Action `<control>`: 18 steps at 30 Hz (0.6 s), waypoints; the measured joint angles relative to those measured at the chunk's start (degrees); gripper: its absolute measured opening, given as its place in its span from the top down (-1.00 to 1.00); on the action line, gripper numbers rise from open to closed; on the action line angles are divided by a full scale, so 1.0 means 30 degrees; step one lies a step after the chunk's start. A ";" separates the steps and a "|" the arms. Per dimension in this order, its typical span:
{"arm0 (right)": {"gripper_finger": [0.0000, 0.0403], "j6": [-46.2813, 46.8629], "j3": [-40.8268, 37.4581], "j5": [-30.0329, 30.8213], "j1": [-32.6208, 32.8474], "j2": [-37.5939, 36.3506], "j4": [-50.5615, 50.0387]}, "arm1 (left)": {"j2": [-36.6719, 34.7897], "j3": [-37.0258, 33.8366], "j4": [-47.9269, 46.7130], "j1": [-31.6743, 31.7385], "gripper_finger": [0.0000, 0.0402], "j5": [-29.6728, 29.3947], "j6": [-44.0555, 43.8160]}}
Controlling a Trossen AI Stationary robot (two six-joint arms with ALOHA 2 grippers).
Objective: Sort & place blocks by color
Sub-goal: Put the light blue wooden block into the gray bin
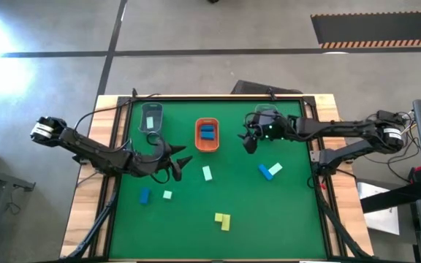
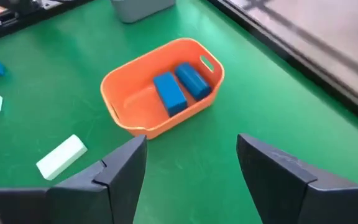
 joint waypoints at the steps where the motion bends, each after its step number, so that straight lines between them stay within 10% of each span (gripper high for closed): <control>1: -0.18 -0.0430 -0.0075 -0.0014 0.0000 0.0020 0.0327 | -0.0003 0.0080 -0.0664 0.0047 -0.23 -0.0749 -0.1010; 9: -0.18 -0.4007 -0.0472 -0.0044 0.0000 0.0142 0.5153 | 0.0373 0.3288 -1.1045 0.0145 -0.23 0.1295 -1.0363; 18: -0.18 -0.6308 -0.0480 -0.0082 -0.0044 0.0149 0.6653 | 0.3963 0.5896 -1.1843 -0.1147 -0.22 0.5568 -1.3250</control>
